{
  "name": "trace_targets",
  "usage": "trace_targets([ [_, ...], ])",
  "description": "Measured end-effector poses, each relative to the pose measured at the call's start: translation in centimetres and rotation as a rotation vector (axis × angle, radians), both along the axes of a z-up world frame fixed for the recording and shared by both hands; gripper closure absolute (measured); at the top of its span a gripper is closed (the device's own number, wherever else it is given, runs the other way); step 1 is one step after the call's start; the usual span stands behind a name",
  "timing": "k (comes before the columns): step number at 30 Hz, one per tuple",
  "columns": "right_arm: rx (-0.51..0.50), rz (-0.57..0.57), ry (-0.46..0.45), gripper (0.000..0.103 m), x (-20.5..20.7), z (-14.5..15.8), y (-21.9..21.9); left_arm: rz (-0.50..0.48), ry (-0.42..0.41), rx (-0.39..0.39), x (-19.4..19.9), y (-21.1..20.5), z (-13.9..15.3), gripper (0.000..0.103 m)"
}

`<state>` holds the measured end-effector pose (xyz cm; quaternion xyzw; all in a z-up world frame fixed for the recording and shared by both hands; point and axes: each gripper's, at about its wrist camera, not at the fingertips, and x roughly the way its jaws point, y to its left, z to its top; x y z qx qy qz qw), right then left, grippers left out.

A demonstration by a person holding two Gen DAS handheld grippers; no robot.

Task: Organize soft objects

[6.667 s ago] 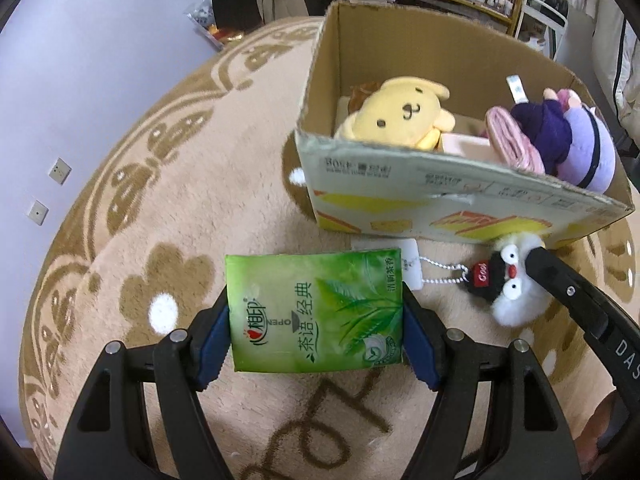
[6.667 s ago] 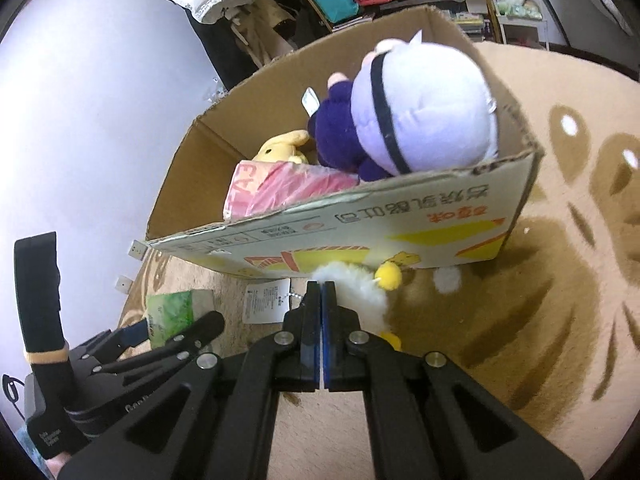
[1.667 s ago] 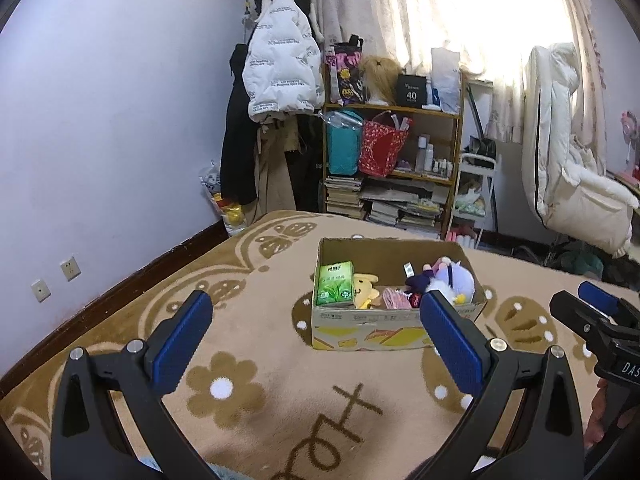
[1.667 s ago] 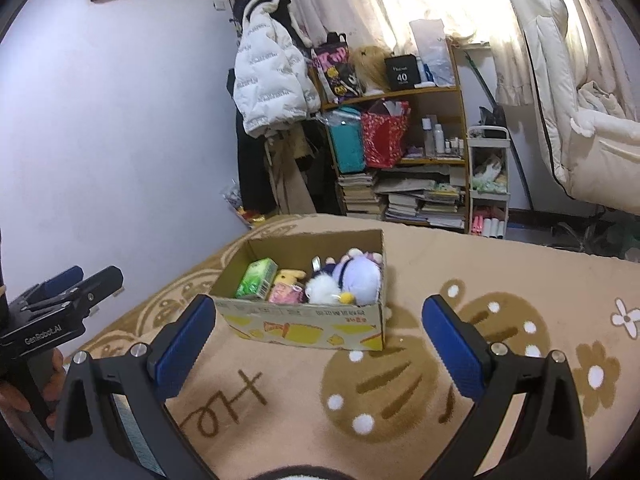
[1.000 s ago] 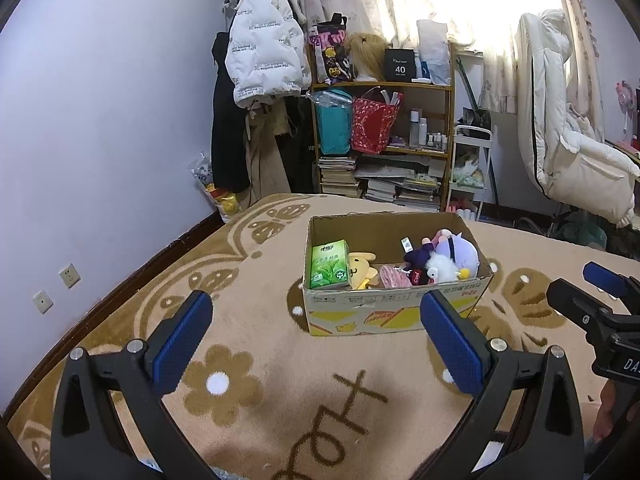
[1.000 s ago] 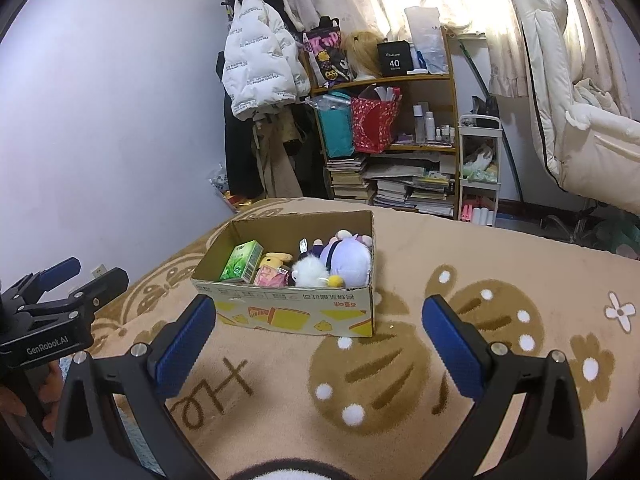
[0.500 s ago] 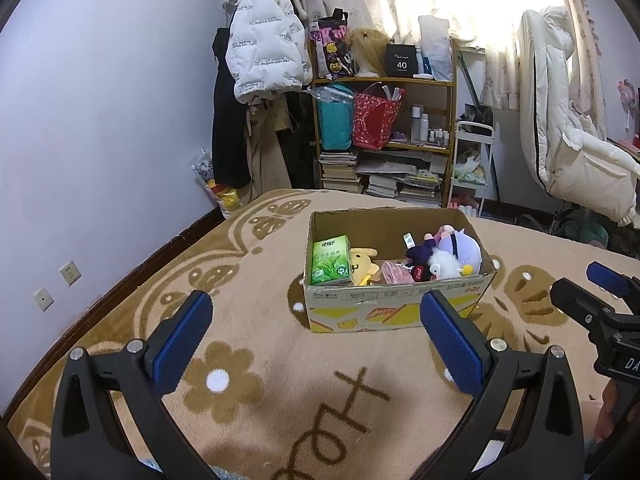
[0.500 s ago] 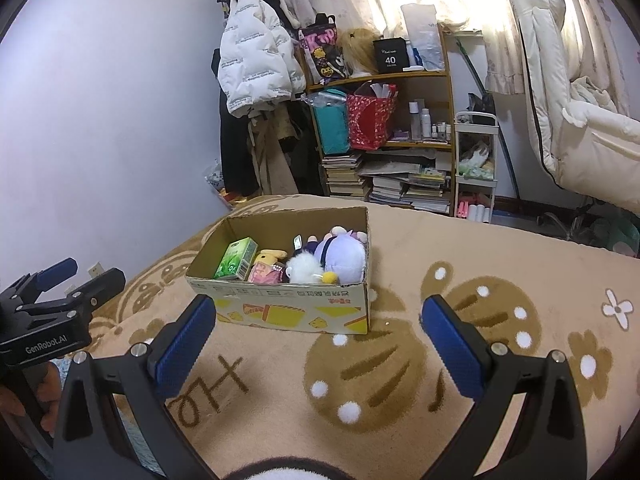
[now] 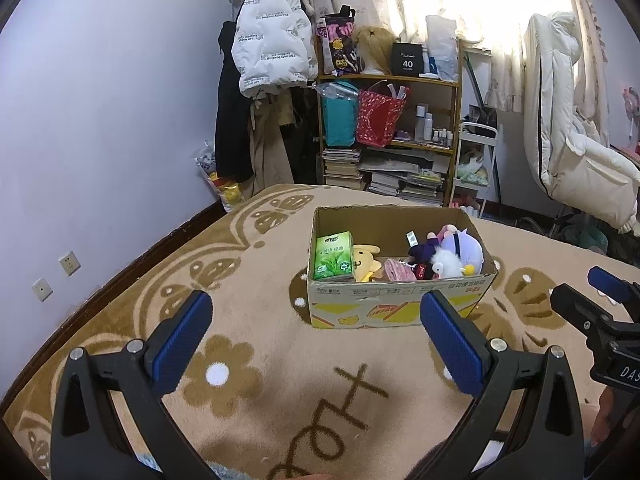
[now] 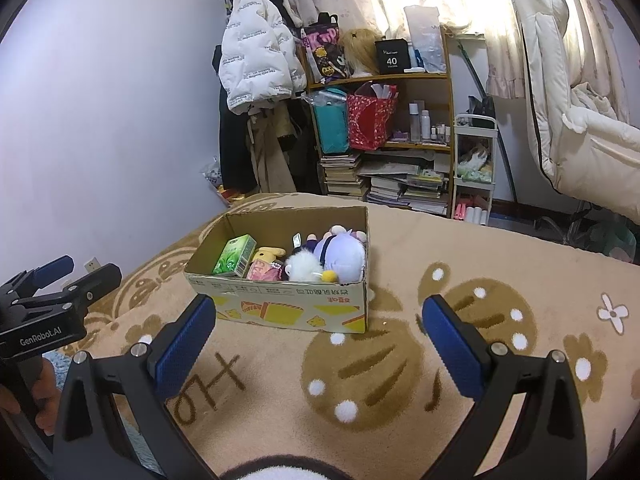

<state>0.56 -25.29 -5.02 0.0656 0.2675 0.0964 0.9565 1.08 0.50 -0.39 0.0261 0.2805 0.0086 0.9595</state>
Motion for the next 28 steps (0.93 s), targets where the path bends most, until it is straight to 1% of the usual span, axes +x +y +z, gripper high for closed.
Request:
trace_targets([
  [11, -0.002, -0.005, 0.003, 0.0, 0.0, 0.1, -0.5, -0.021, 0.0, 0.042, 0.0, -0.8, -0.1, 0.0],
  [19, -0.004, -0.007, 0.012, 0.0, 0.1, 0.2, -0.9, -0.012, 0.002, 0.03, 0.0, -0.7, 0.0, 0.0],
  [28, -0.003, -0.011, 0.019, 0.0, 0.1, 0.1, -1.0, -0.014, 0.003, 0.036, 0.0, -0.9, 0.0, 0.0],
])
